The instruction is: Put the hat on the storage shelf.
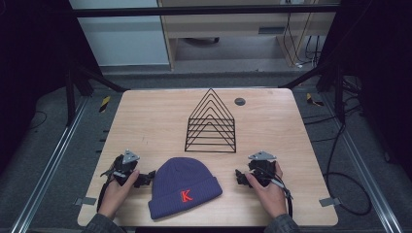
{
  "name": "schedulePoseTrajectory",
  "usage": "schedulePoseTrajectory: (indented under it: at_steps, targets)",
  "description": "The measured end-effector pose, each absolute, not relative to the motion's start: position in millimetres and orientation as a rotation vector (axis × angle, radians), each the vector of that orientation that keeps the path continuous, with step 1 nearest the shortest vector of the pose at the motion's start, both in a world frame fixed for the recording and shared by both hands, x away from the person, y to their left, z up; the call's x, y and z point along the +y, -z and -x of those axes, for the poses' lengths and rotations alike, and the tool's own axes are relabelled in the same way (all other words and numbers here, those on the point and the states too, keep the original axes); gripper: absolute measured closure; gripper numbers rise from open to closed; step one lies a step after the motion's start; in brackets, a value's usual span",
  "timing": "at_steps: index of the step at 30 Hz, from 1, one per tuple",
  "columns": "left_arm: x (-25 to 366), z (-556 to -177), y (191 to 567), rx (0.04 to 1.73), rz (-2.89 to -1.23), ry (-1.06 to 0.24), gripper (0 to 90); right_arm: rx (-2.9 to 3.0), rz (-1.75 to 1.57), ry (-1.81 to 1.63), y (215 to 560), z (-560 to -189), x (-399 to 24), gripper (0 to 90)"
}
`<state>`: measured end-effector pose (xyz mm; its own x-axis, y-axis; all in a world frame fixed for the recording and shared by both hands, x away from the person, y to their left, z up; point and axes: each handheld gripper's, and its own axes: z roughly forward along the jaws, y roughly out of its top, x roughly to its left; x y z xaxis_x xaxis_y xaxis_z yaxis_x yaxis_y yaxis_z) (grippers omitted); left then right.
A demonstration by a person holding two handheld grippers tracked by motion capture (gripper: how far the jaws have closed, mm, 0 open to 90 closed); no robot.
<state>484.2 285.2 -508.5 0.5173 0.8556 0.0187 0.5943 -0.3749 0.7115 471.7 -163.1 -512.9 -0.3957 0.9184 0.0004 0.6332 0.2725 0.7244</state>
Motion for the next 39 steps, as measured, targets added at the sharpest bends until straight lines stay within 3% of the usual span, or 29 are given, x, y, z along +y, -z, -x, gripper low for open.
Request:
schedulePoseTrajectory:
  at_steps: [10,12,14,15,19,28,39]
  targets:
    - [284,-495,503,1.215,-2.124,-0.467,0.0,2.126,-1.4,-0.916,513,-472,-163,0.6]
    - [285,-495,500,1.231,-2.117,-0.446,5.3,2.138,-1.388,-0.921,513,-472,-163,1.7]
    - [288,-495,495,1.253,-2.084,-0.43,7.3,2.149,-1.38,-0.922,512,-472,-162,4.2]
    - [291,-494,491,1.258,-2.055,-0.444,7.4,2.162,-1.367,-0.924,510,-472,-161,10.1]
    - [297,-488,478,1.259,-1.953,-0.454,8.7,2.185,-1.33,-0.936,505,-468,-156,10.5]
    - [290,-479,463,1.223,-1.997,-0.397,13.3,2.231,-1.176,-1.021,487,-453,-145,17.9]
    - [273,-474,453,1.163,-2.071,-0.399,14.7,2.296,-1.118,-1.038,482,-448,-139,17.4]
